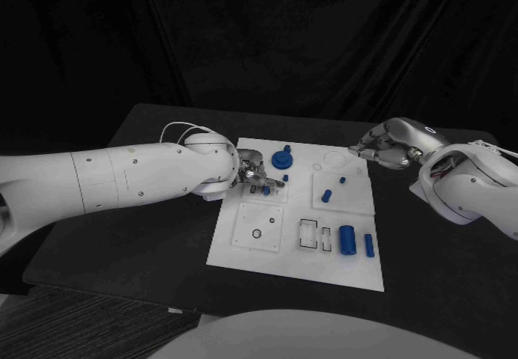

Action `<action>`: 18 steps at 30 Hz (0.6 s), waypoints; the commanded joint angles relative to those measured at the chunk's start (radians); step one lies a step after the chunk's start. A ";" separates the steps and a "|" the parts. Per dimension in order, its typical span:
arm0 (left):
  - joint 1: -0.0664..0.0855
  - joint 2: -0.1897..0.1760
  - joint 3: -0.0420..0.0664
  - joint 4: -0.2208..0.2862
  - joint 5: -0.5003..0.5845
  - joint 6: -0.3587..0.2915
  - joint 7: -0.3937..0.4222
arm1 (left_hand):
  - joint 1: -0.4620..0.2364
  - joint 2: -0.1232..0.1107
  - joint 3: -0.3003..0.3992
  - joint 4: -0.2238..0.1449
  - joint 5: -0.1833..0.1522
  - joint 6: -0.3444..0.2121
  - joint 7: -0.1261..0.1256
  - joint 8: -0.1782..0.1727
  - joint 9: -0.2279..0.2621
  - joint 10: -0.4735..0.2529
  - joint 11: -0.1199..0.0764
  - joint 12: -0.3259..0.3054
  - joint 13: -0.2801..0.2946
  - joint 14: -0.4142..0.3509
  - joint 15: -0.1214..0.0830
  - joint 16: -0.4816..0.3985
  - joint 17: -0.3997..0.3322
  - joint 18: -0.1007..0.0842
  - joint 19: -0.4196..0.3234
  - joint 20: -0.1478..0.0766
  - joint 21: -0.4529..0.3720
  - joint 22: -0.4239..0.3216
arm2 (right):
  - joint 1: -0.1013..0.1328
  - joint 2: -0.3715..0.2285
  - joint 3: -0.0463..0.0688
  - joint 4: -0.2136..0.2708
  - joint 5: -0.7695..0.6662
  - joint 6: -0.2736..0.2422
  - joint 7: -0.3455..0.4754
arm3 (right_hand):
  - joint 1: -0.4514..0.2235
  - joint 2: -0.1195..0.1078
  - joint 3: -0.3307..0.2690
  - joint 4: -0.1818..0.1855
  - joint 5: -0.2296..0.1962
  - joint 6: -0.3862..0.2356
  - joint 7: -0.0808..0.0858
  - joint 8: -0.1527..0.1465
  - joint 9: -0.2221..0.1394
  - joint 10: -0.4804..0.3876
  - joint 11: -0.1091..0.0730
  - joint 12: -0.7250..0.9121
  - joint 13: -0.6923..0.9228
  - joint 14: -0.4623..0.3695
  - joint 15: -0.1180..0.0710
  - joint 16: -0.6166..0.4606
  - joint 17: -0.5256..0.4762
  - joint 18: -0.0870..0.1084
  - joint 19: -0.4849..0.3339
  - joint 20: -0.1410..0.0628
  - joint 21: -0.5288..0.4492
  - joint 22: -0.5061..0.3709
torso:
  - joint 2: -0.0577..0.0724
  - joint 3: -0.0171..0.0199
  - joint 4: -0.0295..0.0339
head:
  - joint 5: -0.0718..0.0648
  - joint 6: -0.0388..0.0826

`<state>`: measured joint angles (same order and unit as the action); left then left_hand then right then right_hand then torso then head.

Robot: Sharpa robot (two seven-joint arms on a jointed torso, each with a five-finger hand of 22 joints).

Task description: Assemble the parts on the task board

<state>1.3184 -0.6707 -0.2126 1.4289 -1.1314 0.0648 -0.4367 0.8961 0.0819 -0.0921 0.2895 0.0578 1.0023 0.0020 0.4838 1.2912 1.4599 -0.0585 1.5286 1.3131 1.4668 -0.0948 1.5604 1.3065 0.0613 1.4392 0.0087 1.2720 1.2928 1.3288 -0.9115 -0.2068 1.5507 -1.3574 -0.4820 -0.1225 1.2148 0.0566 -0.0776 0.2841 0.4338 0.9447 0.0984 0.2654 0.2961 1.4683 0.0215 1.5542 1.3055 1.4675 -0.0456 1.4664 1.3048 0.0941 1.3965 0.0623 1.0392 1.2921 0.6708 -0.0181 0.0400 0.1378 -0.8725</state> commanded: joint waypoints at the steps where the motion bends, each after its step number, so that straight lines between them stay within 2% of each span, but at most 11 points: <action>1: -0.002 -0.001 0.001 0.002 0.003 -0.002 0.009 | -0.026 -0.003 -0.025 0.004 -0.008 0.003 0.001 -0.017 0.013 0.086 -0.004 0.001 0.220 0.098 -0.012 0.001 0.249 0.004 0.007 -0.001 -0.004 0.191 | -0.002 -0.001 0.001 0.001 -0.004 0.003 -0.017 | 0.017 0.004 -0.041 0.002 0.020 -0.009 -0.001 0.014 0.014 0.102 0.000 0.017 0.265 0.070 -0.001 -0.017 0.137 0.012 -0.006 -0.001 -0.022 0.136 | 0.000 0.0000 -0.0001 | 0.001 0.000; 6: -0.002 -0.015 0.001 0.017 -0.001 -0.043 0.018 | -0.019 -0.002 -0.028 0.001 -0.008 0.005 0.000 -0.014 0.016 0.088 -0.004 0.003 0.223 0.099 -0.012 0.004 0.253 0.004 0.008 -0.001 0.000 0.192 | -0.002 -0.003 0.001 0.003 -0.004 0.001 -0.017 | 0.017 0.004 -0.041 0.002 0.020 -0.009 -0.001 0.014 0.014 0.102 0.000 0.017 0.265 0.070 -0.001 -0.017 0.137 0.012 -0.006 -0.001 -0.022 0.136 | 0.000 -0.0006 -0.0001 | -0.001 0.000; 8: -0.002 -0.030 0.001 0.035 -0.025 -0.070 0.025 | -0.006 -0.005 -0.036 0.000 -0.008 0.026 -0.001 0.029 0.034 0.090 -0.005 0.007 0.226 0.100 -0.013 0.005 0.255 0.003 0.010 -0.002 0.004 0.193 | -0.002 -0.005 0.001 0.004 -0.004 0.000 -0.016 | 0.018 0.004 -0.042 0.002 0.020 -0.009 -0.001 0.014 0.014 0.102 0.000 0.017 0.265 0.070 -0.001 -0.017 0.137 0.012 -0.006 -0.001 -0.023 0.136 | 0.000 -0.0007 0.0000 | -0.002 0.000; 12: 0.006 -0.071 0.001 0.081 -0.080 -0.144 0.042 | 0.008 -0.014 -0.048 0.000 -0.007 0.020 -0.002 0.032 0.042 0.093 -0.006 0.012 0.230 0.102 -0.014 0.008 0.259 0.002 0.014 -0.003 0.011 0.195 | -0.002 -0.010 0.001 0.005 -0.004 -0.003 -0.017 | 0.018 0.003 -0.042 0.002 0.020 -0.009 -0.001 0.014 0.014 0.102 0.000 0.017 0.265 0.070 -0.001 -0.018 0.136 0.012 -0.006 -0.001 -0.023 0.136 | 0.000 -0.0007 0.0001 | -0.003 0.000; 17: 0.035 -0.121 0.001 0.133 -0.143 -0.252 0.075 | 0.046 -0.024 -0.062 0.000 -0.004 -0.024 0.001 0.001 0.040 0.101 -0.006 0.024 0.241 0.104 -0.015 0.010 0.264 -0.001 0.022 -0.004 0.024 0.198 | -0.002 -0.015 0.001 0.007 -0.004 -0.009 -0.018 | 0.018 0.003 -0.042 0.002 0.020 -0.009 -0.001 0.014 0.014 0.102 0.000 0.017 0.265 0.070 -0.001 -0.018 0.137 0.012 -0.006 -0.001 -0.024 0.136 | 0.000 -0.0005 0.0002 | -0.002 0.000; 18: 0.041 -0.130 0.001 0.143 -0.156 -0.275 0.082 | 0.067 -0.024 -0.067 0.001 -0.001 -0.062 0.008 -0.019 0.033 0.103 0.000 0.028 0.245 0.104 -0.012 0.010 0.264 -0.002 0.025 -0.003 0.028 0.200 | -0.002 -0.016 0.001 0.008 -0.004 -0.011 -0.018 | 0.018 0.003 -0.042 0.002 0.020 -0.009 -0.001 0.014 0.014 0.102 0.000 0.017 0.265 0.070 -0.001 -0.018 0.137 0.012 -0.006 -0.001 -0.024 0.136 | 0.000 -0.0005 0.0002 | -0.003 0.000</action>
<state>1.3517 -0.7954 -0.2132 1.5582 -1.2095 -0.0829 -0.4089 0.9501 0.0542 -0.1266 0.2827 0.0580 0.9597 0.0091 0.4777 1.2912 1.4608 -0.0575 1.5302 1.3131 1.4668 -0.0948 1.5605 1.3065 0.0612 1.4436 0.0057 1.2819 1.2928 1.3288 -0.9254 -0.2068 1.5555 -1.3574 -0.4828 -0.1227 1.2148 0.0566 -0.0776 0.2841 0.4338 0.9447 0.0984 0.2654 0.2961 1.4683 0.0215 1.5542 1.3055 1.4676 -0.0456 1.4664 1.3048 0.0941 1.3966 0.0623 1.0259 1.2921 0.6709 -0.0187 0.0400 0.1353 -0.8725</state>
